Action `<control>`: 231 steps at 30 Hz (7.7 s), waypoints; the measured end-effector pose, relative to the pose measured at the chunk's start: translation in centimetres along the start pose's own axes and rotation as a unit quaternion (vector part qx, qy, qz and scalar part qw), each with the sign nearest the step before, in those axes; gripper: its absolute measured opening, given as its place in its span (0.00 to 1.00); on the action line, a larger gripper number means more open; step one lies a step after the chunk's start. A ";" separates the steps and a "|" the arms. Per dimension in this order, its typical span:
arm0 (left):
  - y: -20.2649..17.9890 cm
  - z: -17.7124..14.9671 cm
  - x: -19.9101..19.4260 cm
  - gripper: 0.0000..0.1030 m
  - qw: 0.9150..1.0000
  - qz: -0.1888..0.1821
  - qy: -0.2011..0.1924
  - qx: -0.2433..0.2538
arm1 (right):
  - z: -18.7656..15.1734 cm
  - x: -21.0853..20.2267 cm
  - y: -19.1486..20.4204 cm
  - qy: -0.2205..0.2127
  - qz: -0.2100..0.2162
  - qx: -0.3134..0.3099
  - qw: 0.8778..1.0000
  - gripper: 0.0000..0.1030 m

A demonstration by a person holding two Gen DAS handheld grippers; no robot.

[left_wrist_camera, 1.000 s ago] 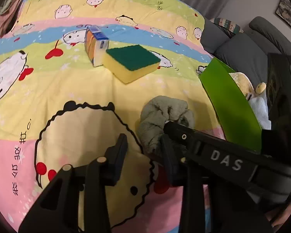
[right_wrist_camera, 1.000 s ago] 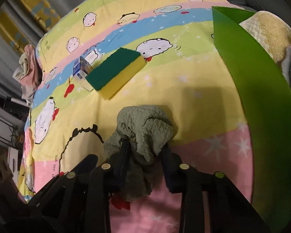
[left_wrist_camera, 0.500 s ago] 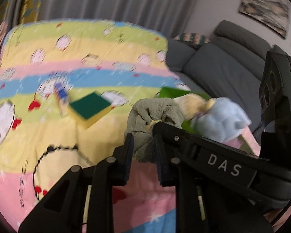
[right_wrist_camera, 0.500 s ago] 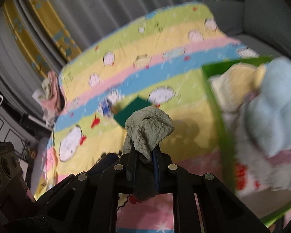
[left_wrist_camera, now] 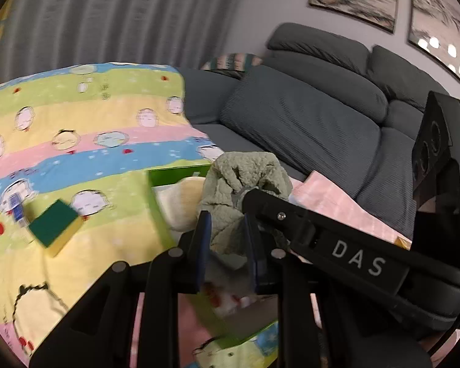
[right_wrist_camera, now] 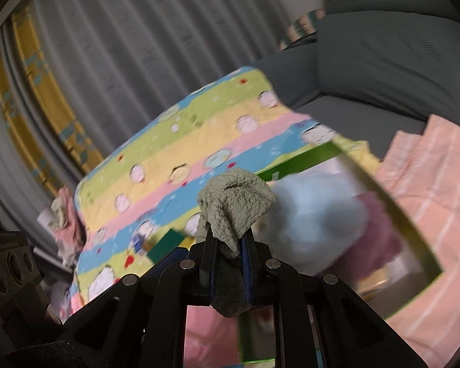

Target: Organize soft objects

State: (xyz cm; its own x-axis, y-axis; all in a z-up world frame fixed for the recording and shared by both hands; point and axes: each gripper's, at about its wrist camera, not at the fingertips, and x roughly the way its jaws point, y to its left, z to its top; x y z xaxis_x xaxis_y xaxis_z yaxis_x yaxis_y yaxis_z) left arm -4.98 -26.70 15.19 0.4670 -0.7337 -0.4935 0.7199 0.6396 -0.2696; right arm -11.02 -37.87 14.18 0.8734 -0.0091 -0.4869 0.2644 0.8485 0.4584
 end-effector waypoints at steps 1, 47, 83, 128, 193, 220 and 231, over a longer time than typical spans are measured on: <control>-0.6 0.1 0.6 0.18 1.000 -0.005 0.005 0.006 | 0.3 -0.3 -0.7 -0.007 -0.009 0.006 1.000 0.15; 14.0 -5.7 -8.9 0.80 0.963 0.213 0.056 -0.154 | 0.6 -1.1 -1.6 -0.045 -0.088 -0.004 0.995 0.86; 28.0 -10.9 -18.8 0.80 0.904 0.287 0.016 -0.318 | -7.8 29.7 23.4 0.234 -0.054 -0.247 0.939 0.31; 20.5 -13.4 -10.2 0.68 0.944 0.156 0.104 -0.272 | -11.3 13.9 10.2 0.270 0.108 -0.055 0.955 0.60; -0.4 -2.2 7.6 0.32 0.989 -0.029 0.145 -0.019 | 0.4 4.9 -8.7 0.078 -0.015 0.113 0.990 0.41; 24.7 -4.5 -1.6 0.66 0.920 0.182 0.081 -0.338 | 2.0 15.3 9.2 0.219 0.112 -0.044 0.968 0.80; 27.9 -5.4 2.4 0.65 0.906 0.134 0.088 -0.393 | -0.4 28.1 12.2 0.324 0.040 -0.102 0.939 0.80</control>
State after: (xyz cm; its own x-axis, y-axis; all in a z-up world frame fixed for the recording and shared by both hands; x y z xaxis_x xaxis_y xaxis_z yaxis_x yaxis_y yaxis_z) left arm 13.49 -9.40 1.99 0.4317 -0.5250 -0.7335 -0.0261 0.8056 -0.5919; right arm 16.57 -27.53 5.77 0.4365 0.3274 -0.8380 0.0659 0.9173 0.3927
